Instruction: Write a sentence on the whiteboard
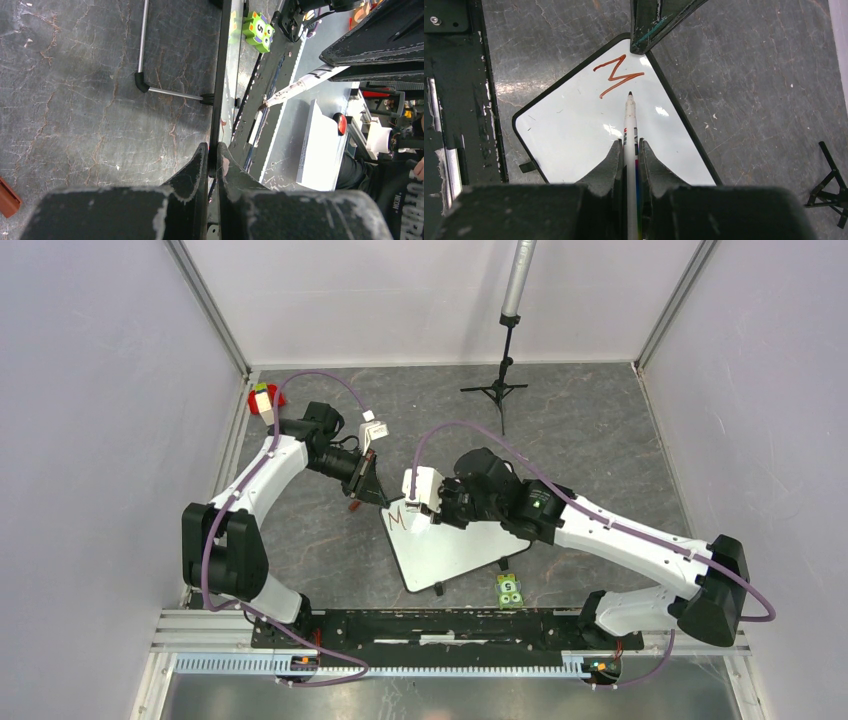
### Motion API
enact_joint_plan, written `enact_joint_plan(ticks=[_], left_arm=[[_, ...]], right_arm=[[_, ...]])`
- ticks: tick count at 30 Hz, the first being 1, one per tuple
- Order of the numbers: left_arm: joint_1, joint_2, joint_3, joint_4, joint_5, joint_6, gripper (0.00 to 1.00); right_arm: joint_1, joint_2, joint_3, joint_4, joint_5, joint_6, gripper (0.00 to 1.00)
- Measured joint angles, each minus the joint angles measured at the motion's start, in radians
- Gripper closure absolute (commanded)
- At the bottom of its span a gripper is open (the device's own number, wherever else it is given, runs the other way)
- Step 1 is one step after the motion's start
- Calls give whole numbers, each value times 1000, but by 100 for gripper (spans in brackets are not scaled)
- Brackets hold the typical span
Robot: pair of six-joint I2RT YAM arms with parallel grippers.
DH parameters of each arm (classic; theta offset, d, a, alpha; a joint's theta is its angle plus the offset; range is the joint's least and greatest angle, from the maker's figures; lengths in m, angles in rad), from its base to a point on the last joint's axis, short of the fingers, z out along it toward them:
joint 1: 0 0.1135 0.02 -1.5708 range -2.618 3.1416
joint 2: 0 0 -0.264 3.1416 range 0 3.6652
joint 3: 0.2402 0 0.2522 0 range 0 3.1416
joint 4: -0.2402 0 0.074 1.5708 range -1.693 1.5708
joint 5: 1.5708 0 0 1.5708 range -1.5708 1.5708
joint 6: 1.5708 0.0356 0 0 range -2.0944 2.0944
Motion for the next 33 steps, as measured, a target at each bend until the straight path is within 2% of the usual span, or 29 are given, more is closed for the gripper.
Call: enact_joint_plan(ticks=[33], left_arm=[[-2, 0, 1, 1, -1, 0, 98]], right_arm=[[2, 69, -15, 21, 17, 1, 100]])
